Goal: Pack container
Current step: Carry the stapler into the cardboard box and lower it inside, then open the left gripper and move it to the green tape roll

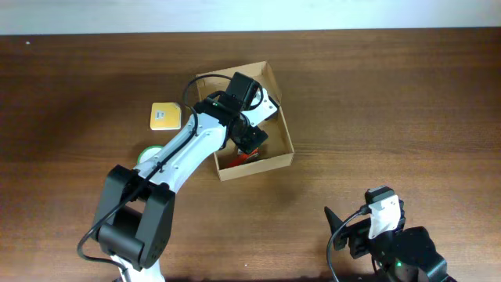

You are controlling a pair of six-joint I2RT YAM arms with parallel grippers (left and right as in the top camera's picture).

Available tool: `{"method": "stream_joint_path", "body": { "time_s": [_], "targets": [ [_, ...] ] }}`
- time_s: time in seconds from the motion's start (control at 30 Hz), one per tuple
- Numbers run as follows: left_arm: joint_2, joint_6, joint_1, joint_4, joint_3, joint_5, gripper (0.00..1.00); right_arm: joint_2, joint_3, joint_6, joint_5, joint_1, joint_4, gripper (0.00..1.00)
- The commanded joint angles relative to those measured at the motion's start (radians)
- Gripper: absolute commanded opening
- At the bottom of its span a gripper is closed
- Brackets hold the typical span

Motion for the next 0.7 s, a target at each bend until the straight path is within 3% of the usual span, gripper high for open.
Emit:
{"method": "stream_joint_path", "body": {
  "time_s": [0.0, 0.13, 0.33, 0.5, 0.67],
  "targets": [
    [0.003, 0.019, -0.005, 0.001, 0.023, 0.027, 0.77, -0.007, -0.003, 0.008, 0.016, -0.004, 0.003, 0.99],
    [-0.011, 0.014, -0.016, -0.048, 0.040, 0.027, 0.78, -0.007, -0.003, 0.008, 0.016, -0.004, 0.002, 0.99],
    [-0.104, -0.056, -0.023, -0.183, 0.127, 0.022, 1.00, -0.007, -0.003, 0.008, 0.016, -0.004, 0.003, 0.99],
    [-0.251, -0.190, 0.012, -0.306, 0.184, -0.047, 1.00, -0.007, -0.003, 0.008, 0.016, -0.004, 0.003, 0.99],
    [-0.391, -0.218, 0.113, -0.534, 0.182, -0.054, 1.00, -0.007, -0.003, 0.008, 0.016, -0.004, 0.003, 0.99]
  ]
}}
